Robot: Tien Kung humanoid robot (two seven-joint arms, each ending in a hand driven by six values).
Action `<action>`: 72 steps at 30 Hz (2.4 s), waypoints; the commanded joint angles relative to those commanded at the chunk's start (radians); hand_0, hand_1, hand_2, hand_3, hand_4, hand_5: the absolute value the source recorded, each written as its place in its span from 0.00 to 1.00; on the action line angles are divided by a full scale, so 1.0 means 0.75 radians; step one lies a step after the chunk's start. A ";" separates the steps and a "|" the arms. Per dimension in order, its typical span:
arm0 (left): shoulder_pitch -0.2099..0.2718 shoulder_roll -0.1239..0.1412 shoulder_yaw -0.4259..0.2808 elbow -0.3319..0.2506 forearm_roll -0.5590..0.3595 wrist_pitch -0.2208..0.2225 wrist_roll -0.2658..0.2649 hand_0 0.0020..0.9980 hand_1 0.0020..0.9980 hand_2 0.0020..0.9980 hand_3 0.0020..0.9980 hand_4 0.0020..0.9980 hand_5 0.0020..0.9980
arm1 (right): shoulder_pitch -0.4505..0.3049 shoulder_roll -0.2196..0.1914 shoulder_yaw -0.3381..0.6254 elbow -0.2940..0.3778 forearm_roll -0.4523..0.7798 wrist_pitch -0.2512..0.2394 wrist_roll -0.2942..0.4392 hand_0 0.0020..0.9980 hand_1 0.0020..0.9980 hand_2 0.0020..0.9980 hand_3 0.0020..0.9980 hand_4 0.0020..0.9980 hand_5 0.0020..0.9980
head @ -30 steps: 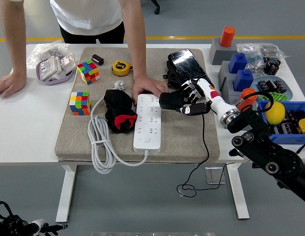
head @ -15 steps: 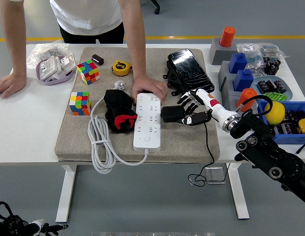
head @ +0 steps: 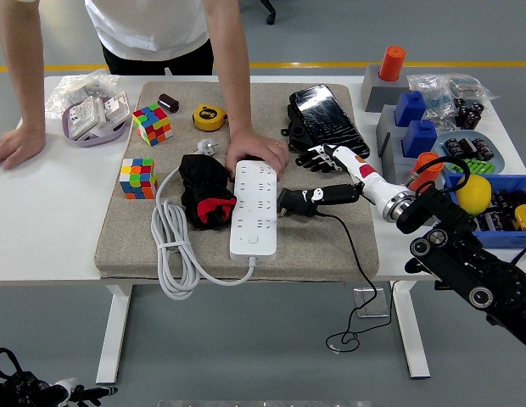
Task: Pull the plug out and thorw away
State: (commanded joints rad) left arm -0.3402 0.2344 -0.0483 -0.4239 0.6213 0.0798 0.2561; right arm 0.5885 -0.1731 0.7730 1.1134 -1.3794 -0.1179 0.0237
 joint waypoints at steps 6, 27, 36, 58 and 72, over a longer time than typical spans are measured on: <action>0.000 0.000 0.003 0.002 -0.007 0.002 -0.002 0.53 0.66 0.69 0.65 0.82 0.70 | -0.095 -0.061 0.037 0.243 0.017 0.120 -0.038 0.63 0.63 0.63 0.67 1.00 0.27; 0.001 -0.002 -0.005 0.001 0.011 -0.002 0.003 0.53 0.66 0.69 0.65 0.82 0.70 | -0.116 -0.042 -0.100 0.340 0.021 0.452 -0.220 0.00 0.00 0.12 0.82 0.72 0.00; -0.005 0.003 -0.017 0.000 0.032 -0.010 0.011 0.53 0.66 0.69 0.65 0.82 0.70 | -0.048 -0.006 -0.159 0.251 -0.018 0.467 -0.246 0.00 0.00 0.12 0.86 0.68 0.00; 0.000 0.004 -0.017 0.000 0.031 -0.010 0.012 0.53 0.66 0.69 0.65 0.82 0.70 | 0.005 0.035 -0.182 0.066 -0.079 0.468 -0.246 0.00 0.00 0.11 0.91 0.68 0.00; 0.002 0.002 -0.013 0.002 0.024 -0.008 0.009 0.53 0.66 0.69 0.65 0.82 0.70 | -0.007 0.029 -0.152 0.145 -0.079 0.490 -0.258 0.00 0.00 0.11 0.90 0.68 0.00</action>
State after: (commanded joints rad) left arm -0.3386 0.2362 -0.0577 -0.4226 0.6393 0.0741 0.2625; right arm 0.5836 -0.1511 0.6592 1.2218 -1.4385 0.2496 -0.1699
